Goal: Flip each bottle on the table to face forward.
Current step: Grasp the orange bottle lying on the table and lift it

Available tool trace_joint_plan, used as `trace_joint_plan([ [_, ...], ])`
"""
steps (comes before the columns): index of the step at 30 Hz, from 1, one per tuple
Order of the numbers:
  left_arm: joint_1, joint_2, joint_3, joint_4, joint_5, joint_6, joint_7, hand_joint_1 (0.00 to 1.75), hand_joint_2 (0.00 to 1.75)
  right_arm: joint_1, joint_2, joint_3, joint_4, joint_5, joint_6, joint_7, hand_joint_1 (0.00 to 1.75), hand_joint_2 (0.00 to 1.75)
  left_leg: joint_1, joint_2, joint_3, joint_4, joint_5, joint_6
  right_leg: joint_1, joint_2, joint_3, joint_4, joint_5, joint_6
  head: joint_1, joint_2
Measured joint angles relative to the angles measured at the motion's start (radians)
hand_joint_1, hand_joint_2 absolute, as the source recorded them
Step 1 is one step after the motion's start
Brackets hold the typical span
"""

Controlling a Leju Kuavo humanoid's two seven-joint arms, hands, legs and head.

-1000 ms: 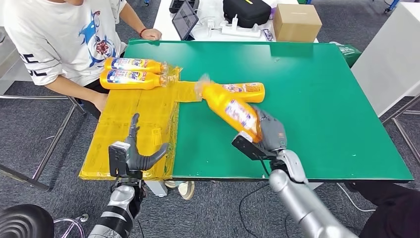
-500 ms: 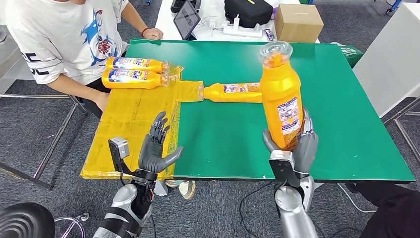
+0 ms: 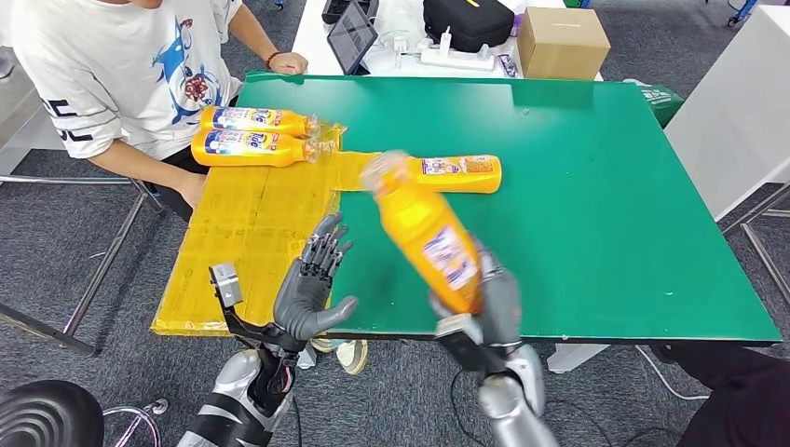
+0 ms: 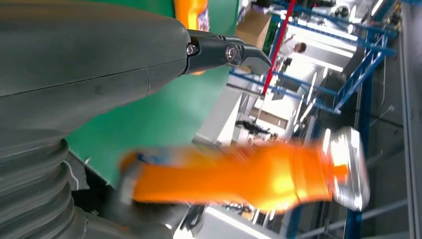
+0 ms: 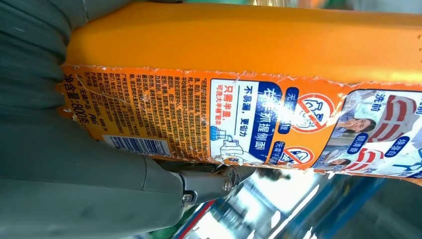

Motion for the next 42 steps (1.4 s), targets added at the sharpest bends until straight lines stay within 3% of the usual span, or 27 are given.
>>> trace_joint_plan([
  [14,-0.025,0.007,-0.045,0.097,0.055,-0.034,0.027,0.00,1.75,-0.033,0.057,0.247,0.207,0.060,-0.033,0.010,1.75,1.75,0.000,0.001,0.000,0.000,0.000,0.000,0.000,0.000,-0.001,0.000,0.000,0.000,0.000,0.000],
  [32,-0.008,0.026,-0.031,0.135,0.166,-0.083,0.044,0.01,1.75,-0.122,0.059,0.343,0.374,0.035,0.041,0.037,1.75,1.75,0.000,0.002,0.000,0.000,0.000,0.000,0.000,0.001,-0.002,0.000,0.000,0.000,0.000,0.000],
  [33,-0.007,0.027,-0.030,0.135,0.166,-0.083,0.044,0.27,1.75,-0.124,0.059,0.345,0.377,0.035,0.042,0.038,1.75,1.75,0.000,0.003,0.000,0.000,0.000,0.000,0.000,0.001,-0.002,0.000,0.000,0.000,0.000,0.000],
  [36,-0.006,0.030,-0.030,0.135,0.169,-0.085,0.043,1.57,1.75,-0.126,0.059,0.348,0.384,0.036,0.046,0.047,1.75,1.75,0.000,0.003,0.000,0.000,0.000,0.000,0.000,0.001,-0.002,0.000,0.000,0.000,0.000,0.000],
  [37,-0.004,0.030,-0.030,0.134,0.171,-0.089,0.042,1.75,1.75,-0.126,0.059,0.348,0.386,0.036,0.048,0.050,1.75,1.75,0.000,0.003,0.000,0.000,0.000,0.000,0.000,0.001,-0.002,0.000,0.000,0.000,0.000,0.000],
  [42,0.006,0.033,-0.030,0.118,0.141,-0.104,0.022,1.75,1.75,-0.129,0.058,0.348,0.391,0.039,0.055,0.059,1.75,1.75,0.000,0.003,0.000,0.000,0.000,0.000,0.000,0.001,-0.002,0.000,0.000,0.000,0.000,0.000],
])
